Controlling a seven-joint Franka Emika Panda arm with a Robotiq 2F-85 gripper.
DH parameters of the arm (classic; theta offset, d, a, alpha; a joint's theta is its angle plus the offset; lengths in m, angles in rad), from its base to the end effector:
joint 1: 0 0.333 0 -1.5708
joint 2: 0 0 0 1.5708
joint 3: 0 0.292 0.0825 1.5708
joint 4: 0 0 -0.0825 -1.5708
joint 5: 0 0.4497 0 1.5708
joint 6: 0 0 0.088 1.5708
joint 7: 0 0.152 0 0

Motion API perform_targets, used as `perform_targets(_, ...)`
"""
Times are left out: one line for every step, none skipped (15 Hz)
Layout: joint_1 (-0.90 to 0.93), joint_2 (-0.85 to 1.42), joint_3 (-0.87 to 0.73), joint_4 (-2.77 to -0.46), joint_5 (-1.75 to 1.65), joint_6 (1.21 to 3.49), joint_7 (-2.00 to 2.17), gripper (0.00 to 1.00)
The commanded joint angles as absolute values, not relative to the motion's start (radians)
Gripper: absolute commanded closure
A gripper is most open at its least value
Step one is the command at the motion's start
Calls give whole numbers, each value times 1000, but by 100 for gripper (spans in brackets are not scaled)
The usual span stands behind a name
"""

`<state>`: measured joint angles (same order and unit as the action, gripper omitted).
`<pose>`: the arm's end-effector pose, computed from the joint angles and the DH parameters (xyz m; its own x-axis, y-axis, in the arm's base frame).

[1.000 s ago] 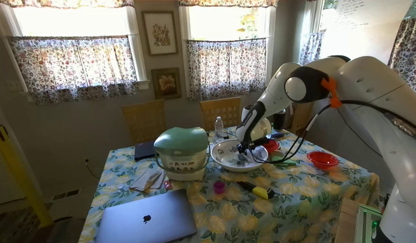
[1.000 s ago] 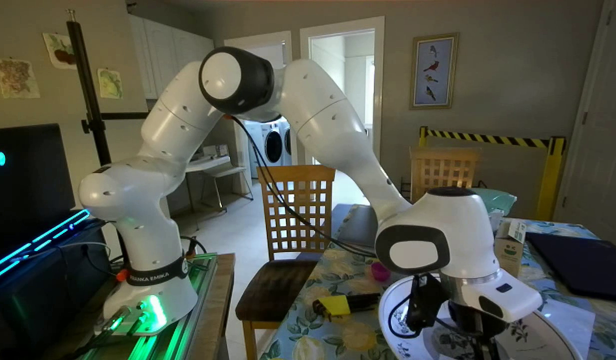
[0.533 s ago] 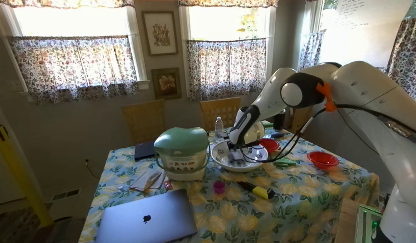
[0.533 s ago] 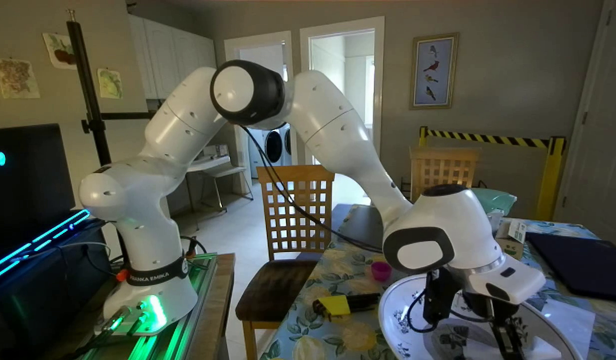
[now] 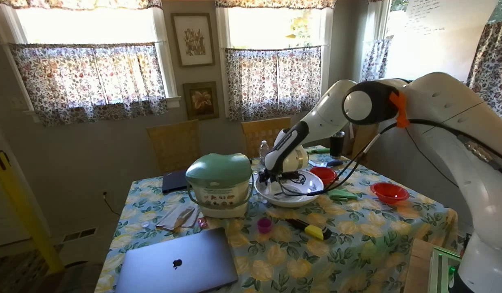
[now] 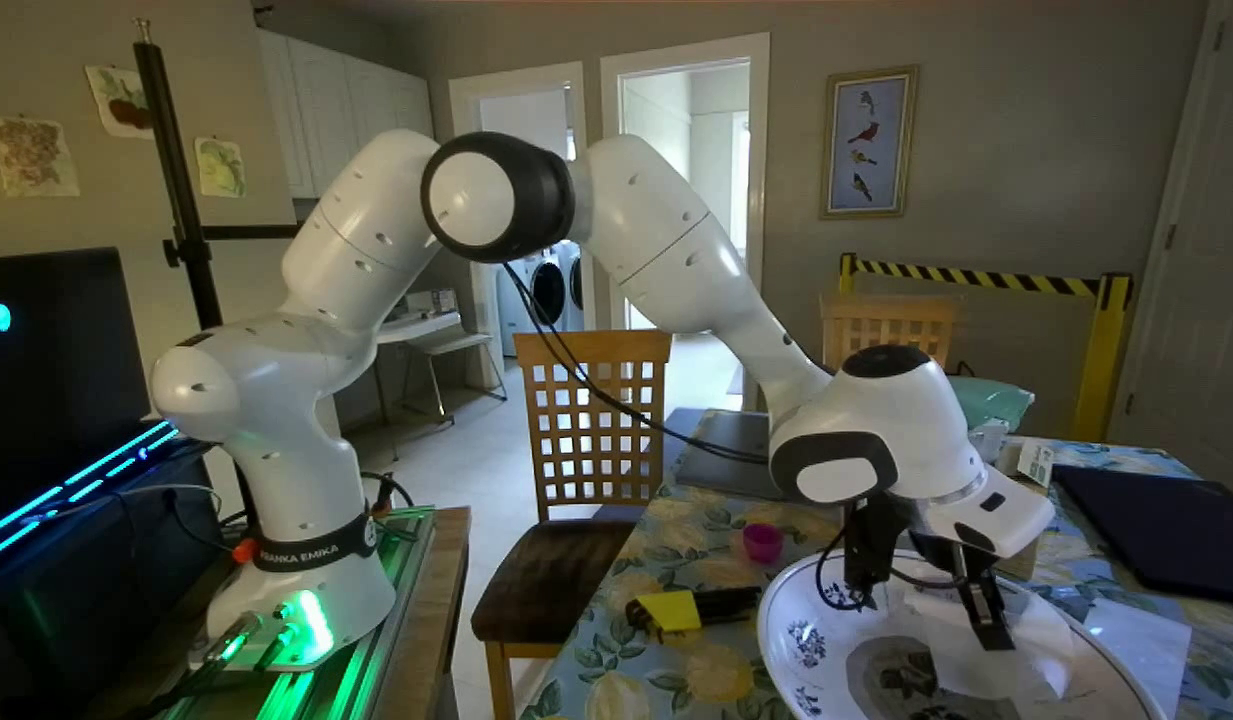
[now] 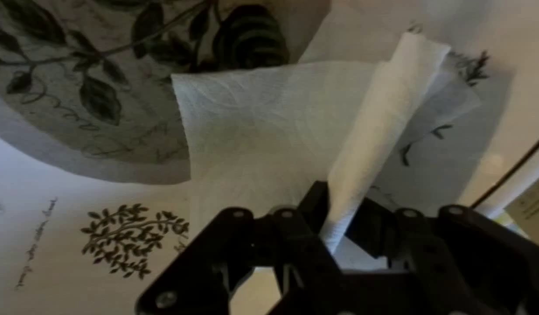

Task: Wipe the inside of the bowl with the paper towel

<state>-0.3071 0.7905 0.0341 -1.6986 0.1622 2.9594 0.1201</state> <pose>0.7201 -0.2130 0.0765 0.7452 -0.5149 0.4238 -0.4909 -0.8536 -0.1740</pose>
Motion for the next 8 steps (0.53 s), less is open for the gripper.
perform_targets(-401,741,160,-1736,204,2856,-17,97)
perform_targets(-417,731,181,-1746,209,2818,-50,97)
perform_targets(-425,721,190,-1754,216,2783,-76,97)
perform_targets(-433,711,199,-1765,225,2751,-105,97)
perform_targets(-435,702,201,-1775,232,2723,-129,97)
perform_targets(-435,694,199,-1785,241,2696,-151,97)
perform_targets(-432,689,195,-1796,247,2676,-172,97)
perform_targets(-428,684,187,-1815,251,2665,-188,97)
